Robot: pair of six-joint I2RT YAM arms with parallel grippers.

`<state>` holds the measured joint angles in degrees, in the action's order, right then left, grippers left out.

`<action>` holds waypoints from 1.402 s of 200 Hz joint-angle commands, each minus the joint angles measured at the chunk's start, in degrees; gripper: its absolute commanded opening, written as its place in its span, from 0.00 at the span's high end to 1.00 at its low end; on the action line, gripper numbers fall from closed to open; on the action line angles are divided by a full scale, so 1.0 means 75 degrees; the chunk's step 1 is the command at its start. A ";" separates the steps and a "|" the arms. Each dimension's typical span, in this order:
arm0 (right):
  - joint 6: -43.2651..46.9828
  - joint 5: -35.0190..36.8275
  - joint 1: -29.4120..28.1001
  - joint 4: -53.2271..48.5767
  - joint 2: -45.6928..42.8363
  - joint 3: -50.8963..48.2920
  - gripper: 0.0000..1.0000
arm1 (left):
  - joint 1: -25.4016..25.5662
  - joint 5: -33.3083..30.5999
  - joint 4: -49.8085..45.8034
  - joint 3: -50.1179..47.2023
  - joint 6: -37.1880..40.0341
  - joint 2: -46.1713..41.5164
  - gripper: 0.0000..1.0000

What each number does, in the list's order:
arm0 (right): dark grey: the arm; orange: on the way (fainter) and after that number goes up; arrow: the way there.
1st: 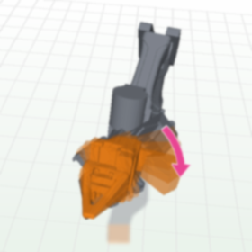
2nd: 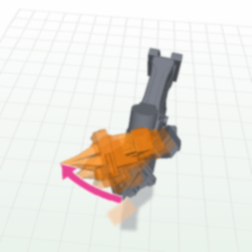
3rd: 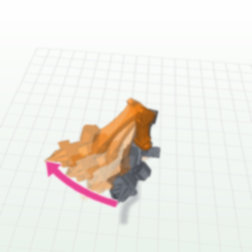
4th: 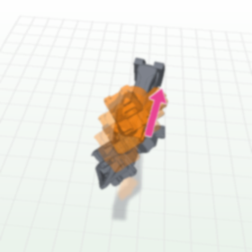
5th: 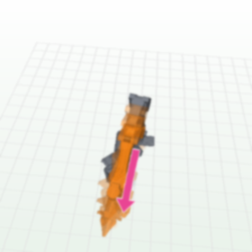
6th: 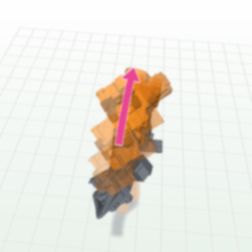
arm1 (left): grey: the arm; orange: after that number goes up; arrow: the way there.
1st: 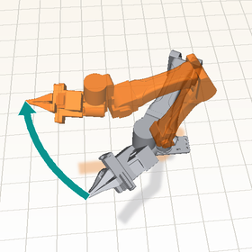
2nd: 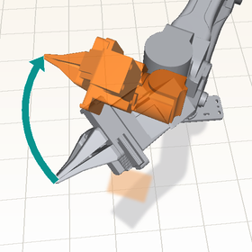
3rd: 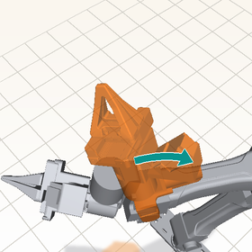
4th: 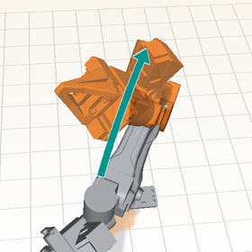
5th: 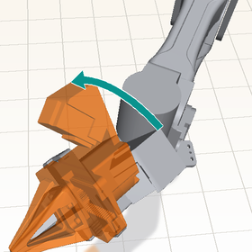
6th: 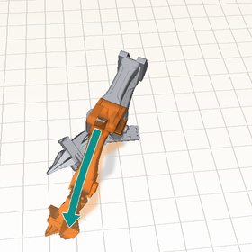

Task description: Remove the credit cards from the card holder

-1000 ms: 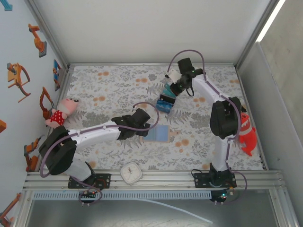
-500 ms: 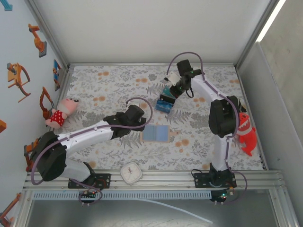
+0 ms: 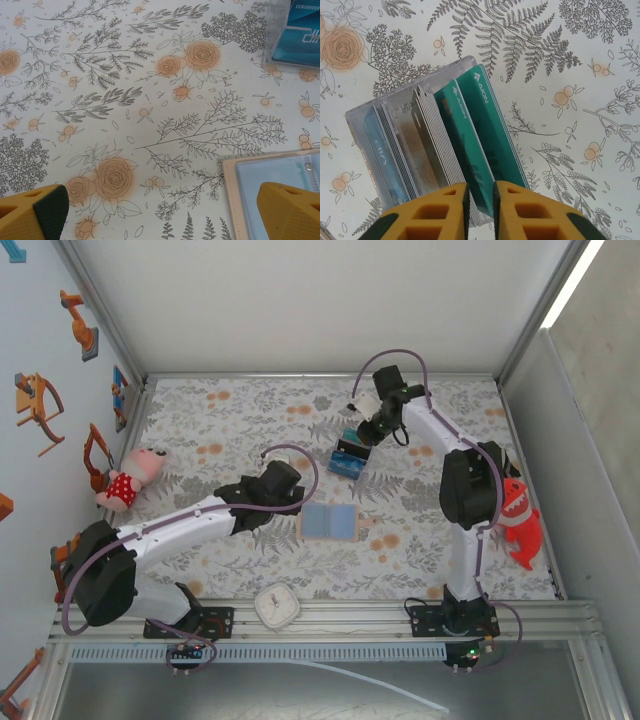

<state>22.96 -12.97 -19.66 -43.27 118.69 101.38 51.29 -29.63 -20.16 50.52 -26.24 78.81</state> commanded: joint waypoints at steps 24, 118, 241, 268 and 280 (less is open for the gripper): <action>-0.0424 0.0039 0.0043 -0.0019 -0.0301 0.0051 0.77 | -0.0062 -0.0320 0.0033 -0.0101 -0.0133 -0.0372 0.03; -0.3272 -0.0008 -0.0402 0.0715 -0.1950 -0.1628 0.62 | -0.0487 -0.1326 0.0241 -0.0756 -0.1462 -0.1325 0.03; -0.6606 0.2454 -0.3838 0.0923 -0.2674 -0.3596 0.57 | -0.3221 0.0576 0.1095 -0.2877 -0.3065 -0.3790 0.03; -0.7067 0.2772 -0.4517 0.0657 -0.2119 -0.3341 0.55 | -0.3412 0.0657 0.1017 -0.2957 -0.2989 -0.4002 0.03; -0.7217 0.2819 -0.4731 0.0621 -0.1884 -0.3256 0.55 | -0.3447 0.0674 0.0991 -0.2963 -0.2952 -0.4057 0.03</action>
<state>-25.74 4.78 -52.36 -36.69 101.10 74.94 26.15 -26.11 -13.28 28.69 -47.77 49.78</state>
